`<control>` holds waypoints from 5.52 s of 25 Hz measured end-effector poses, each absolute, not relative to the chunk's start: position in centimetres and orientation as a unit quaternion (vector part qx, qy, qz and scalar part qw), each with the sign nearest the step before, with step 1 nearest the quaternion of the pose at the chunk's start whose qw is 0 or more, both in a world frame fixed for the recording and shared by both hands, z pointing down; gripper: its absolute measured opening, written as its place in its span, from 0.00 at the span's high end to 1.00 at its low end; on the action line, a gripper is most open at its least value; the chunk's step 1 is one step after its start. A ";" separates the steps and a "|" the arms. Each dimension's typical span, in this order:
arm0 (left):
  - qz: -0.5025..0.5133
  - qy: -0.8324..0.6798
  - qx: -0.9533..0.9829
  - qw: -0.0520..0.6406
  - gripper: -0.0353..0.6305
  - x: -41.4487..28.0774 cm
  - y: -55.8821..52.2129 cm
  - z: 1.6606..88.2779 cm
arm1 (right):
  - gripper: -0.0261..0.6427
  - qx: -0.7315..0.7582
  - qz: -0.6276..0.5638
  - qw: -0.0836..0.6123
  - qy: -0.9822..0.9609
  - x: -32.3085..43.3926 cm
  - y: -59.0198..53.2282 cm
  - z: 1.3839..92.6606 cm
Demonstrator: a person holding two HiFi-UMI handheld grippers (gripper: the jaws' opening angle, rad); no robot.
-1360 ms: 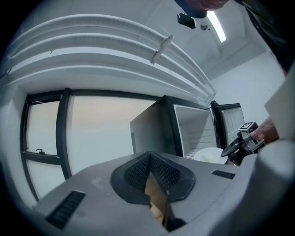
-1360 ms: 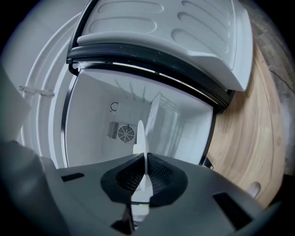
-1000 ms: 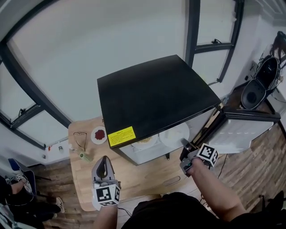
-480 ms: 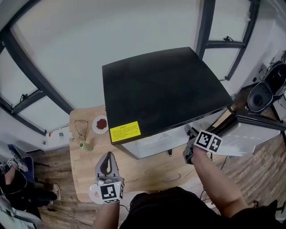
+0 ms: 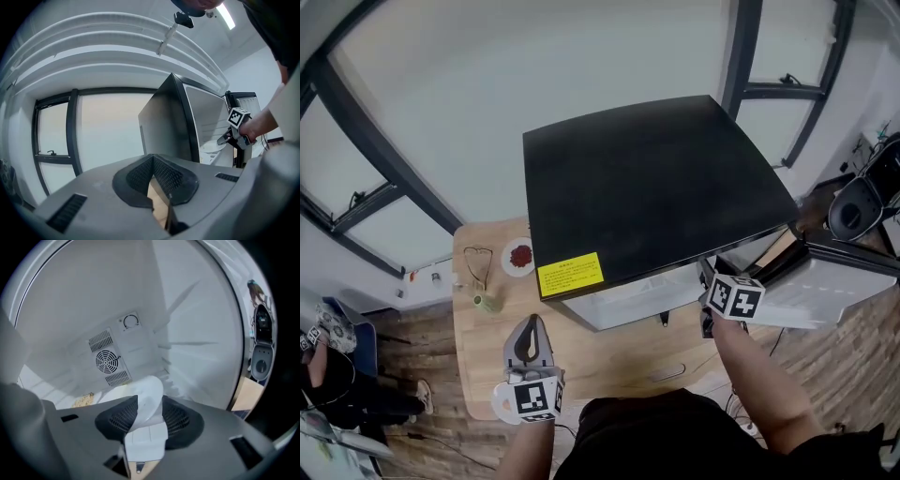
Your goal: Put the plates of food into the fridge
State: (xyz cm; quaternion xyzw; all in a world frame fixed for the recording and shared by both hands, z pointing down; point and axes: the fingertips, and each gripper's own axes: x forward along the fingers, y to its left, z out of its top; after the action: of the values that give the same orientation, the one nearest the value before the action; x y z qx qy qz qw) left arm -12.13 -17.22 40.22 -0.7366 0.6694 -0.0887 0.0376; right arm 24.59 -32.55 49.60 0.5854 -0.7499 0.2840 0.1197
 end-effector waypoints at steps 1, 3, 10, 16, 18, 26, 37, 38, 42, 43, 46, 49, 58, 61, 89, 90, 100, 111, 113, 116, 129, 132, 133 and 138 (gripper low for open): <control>-0.093 0.667 -0.738 0.044 0.94 -12.1 -17.3 40.1 | 0.70 0.586 0.269 0.132 -0.753 24.7 -32.6 49.6; -0.097 0.663 -0.740 0.056 0.94 -12.0 -17.3 39.8 | 0.68 0.589 0.249 0.145 -0.755 24.8 -32.5 49.5; -0.088 0.660 -0.744 0.049 0.94 -12.4 -17.0 39.4 | 0.68 0.603 0.229 0.135 -0.752 25.0 -31.5 48.5; -0.077 0.656 -0.749 0.044 0.94 -13.2 -15.9 39.3 | 0.68 0.605 0.208 0.126 -0.758 23.9 -29.6 47.5; -0.076 0.654 -0.752 0.041 0.94 -13.6 -15.4 39.2 | 0.68 0.607 0.203 0.122 -0.759 23.6 -29.0 47.0; -0.072 0.638 -0.766 0.035 0.94 -15.1 -13.7 38.7 | 0.68 0.612 0.189 0.111 -0.760 21.5 -26.1 45.4; -0.060 0.628 -0.775 0.033 0.94 -17.5 -11.6 38.7 | 0.68 0.611 0.191 0.098 -0.762 18.7 -20.9 45.9; -0.060 0.630 -0.774 0.033 0.94 -17.9 -11.2 38.7 | 0.68 0.608 0.193 0.099 -0.763 18.3 -20.3 46.1; -0.060 0.638 -0.767 0.034 0.94 -20.2 -9.5 38.6 | 0.68 0.591 0.199 0.101 -0.775 15.4 -18.6 46.7; -0.060 0.642 -0.764 0.033 0.94 -20.8 -9.0 38.5 | 0.68 0.584 0.199 0.102 -0.781 14.4 -18.1 46.7; -0.058 0.654 -0.754 0.033 0.94 -22.8 -7.1 38.5 | 0.68 0.554 0.198 0.104 -0.802 11.1 -16.8 47.0; -0.058 0.665 -0.744 0.036 0.94 -25.0 -4.7 38.6 | 0.68 0.529 0.202 0.111 -0.817 7.9 -15.3 47.8; -0.065 0.728 -0.683 0.006 0.94 -33.3 4.6 41.0 | 0.68 0.426 0.196 0.136 -0.873 -4.3 -9.3 50.3; -0.065 0.746 -0.663 -0.004 0.94 -35.5 7.7 41.7 | 0.68 0.387 0.200 0.150 -0.887 -7.9 -7.2 51.3; -0.109 0.818 -0.561 -0.063 0.94 -41.7 23.2 46.6 | 0.68 0.245 0.469 0.228 -0.817 -21.0 9.6 69.7; -0.113 0.817 -0.562 -0.063 0.94 -41.6 23.4 46.6 | 0.68 0.245 0.476 0.229 -0.813 -21.3 9.7 70.1; -0.141 0.821 -0.549 -0.070 0.94 -41.9 25.2 47.0 | 0.68 0.253 0.567 0.195 -0.759 -22.8 9.4 74.2; -0.144 0.825 -0.542 -0.071 0.94 -42.3 26.4 45.7 | 0.84 0.240 0.572 0.175 -0.765 -24.6 9.5 74.0; -0.135 0.826 -0.542 -0.076 0.94 -42.4 26.2 45.7 | 0.88 0.235 0.575 0.146 -0.770 -24.6 9.4 73.1; -0.130 0.821 -0.552 -0.072 0.94 -41.9 25.1 45.4 | 0.91 0.228 0.598 0.113 -0.760 -24.3 9.3 72.1; -0.121 0.786 -0.603 -0.059 0.94 -38.9 20.0 44.7 | 0.92 0.261 0.623 0.052 -0.736 -19.3 6.3 69.4; -0.113 0.774 -0.621 -0.052 0.94 -37.8 18.0 44.1 | 0.92 0.272 0.619 0.032 -0.737 -17.9 5.0 68.1; -0.111 0.769 -0.628 -0.048 0.94 -37.4 17.3 43.9 | 0.92 0.276 0.618 0.027 -0.736 -17.4 4.7 67.7; -0.103 0.745 -0.658 -0.037 0.94 -35.4 14.0 43.2 | 0.92 0.297 0.631 -0.011 -0.716 -14.4 2.8 65.7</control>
State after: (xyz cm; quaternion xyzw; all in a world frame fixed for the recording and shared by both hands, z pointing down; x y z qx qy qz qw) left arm -35.43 13.99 43.22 -0.6575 0.7455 -0.1030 -0.0366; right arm -14.43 2.77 65.75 0.2970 -0.7164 0.6313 -0.0106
